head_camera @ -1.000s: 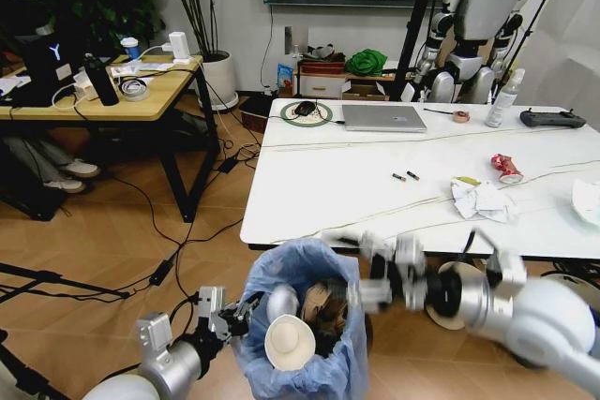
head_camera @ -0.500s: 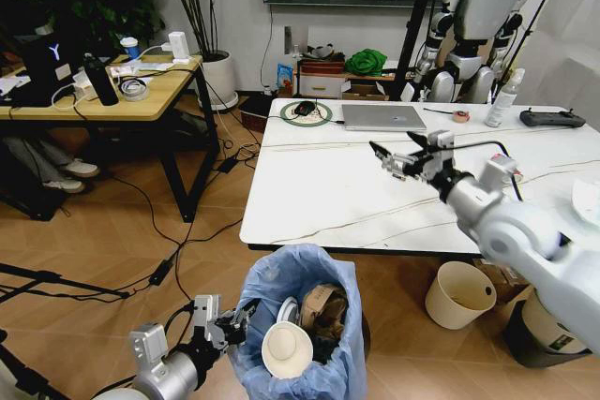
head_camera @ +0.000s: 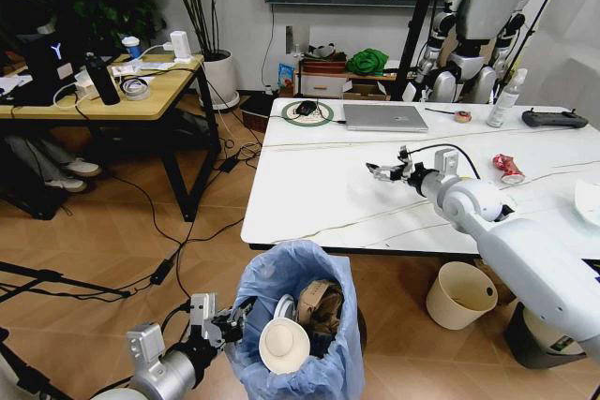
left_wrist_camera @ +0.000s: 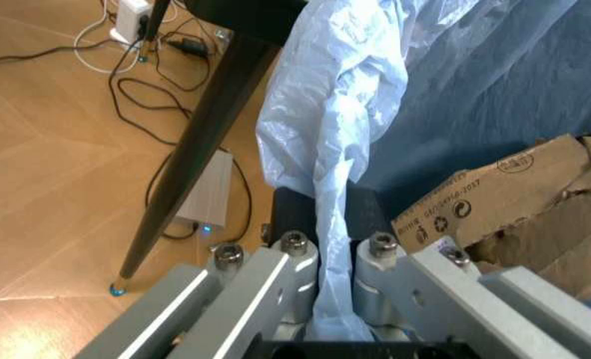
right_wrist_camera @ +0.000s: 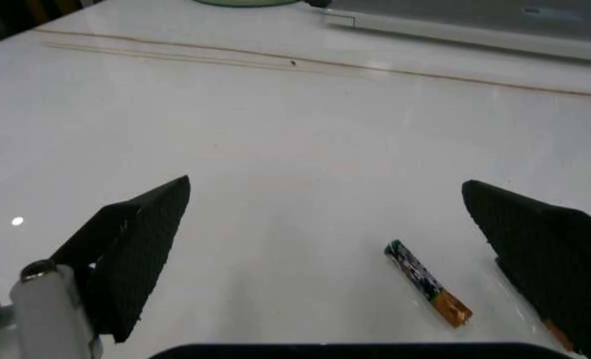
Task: Pick up the trash bin and place the trash from the table into it.
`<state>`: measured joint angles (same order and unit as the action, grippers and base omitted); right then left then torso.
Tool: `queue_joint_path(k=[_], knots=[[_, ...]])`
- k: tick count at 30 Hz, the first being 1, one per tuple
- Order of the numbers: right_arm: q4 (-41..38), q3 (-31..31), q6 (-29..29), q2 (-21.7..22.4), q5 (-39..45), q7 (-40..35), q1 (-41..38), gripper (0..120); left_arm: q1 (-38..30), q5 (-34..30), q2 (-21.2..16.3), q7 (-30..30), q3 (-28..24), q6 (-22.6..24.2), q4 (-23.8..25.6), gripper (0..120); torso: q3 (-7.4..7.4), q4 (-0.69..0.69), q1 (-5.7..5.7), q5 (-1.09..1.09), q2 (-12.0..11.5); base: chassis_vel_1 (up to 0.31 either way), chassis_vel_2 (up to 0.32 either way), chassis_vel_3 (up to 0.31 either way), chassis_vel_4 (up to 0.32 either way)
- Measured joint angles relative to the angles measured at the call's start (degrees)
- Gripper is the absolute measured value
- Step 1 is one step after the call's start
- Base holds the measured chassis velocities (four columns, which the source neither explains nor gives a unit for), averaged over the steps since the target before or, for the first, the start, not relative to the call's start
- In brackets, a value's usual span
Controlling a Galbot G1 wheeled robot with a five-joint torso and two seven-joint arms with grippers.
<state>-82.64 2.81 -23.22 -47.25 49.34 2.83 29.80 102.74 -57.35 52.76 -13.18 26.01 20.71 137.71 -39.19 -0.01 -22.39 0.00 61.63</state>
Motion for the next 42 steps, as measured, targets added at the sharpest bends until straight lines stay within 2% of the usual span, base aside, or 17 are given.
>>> queue_joint_path(k=[11,17,31,37,42], knots=[[2.24,-0.94,0.55,0.70,0.14,2.13,0.66,98,-0.94,-0.41,-0.35,-0.03,-0.06,-0.03,-0.41,0,0.00,0.00,0.01,0.00,0.00,0.000,0.000,0.000,0.000],[2.34,-1.26,0.35,0.59,3.37,1.94,1.22,96,-0.71,-0.48,-0.41,-0.08,-0.01,-0.05,-0.38,0,0.00,0.01,0.01,0.00,0.00,0.000,0.000,0.000,0.000],[4.00,-2.18,0.20,0.41,5.26,1.88,2.03,94,-0.43,-0.47,-0.61,-0.16,0.24,-0.07,0.10,0,0.00,0.01,0.01,0.00,0.00,0.000,0.000,0.000,0.000],[4.52,-2.26,0.26,0.35,5.30,2.05,2.21,81,-0.42,-0.48,-0.69,-0.18,0.24,-0.07,0.10,0,0.00,0.01,0.01,0.00,0.00,0.000,0.000,0.000,0.000],[4.70,-2.28,0.43,0.17,5.16,2.03,2.48,58,-0.36,-0.51,-0.85,-0.19,0.28,-0.07,0.10,0,0.01,0.00,0.01,-0.01,0.01,0.000,0.000,0.000,0.000]])
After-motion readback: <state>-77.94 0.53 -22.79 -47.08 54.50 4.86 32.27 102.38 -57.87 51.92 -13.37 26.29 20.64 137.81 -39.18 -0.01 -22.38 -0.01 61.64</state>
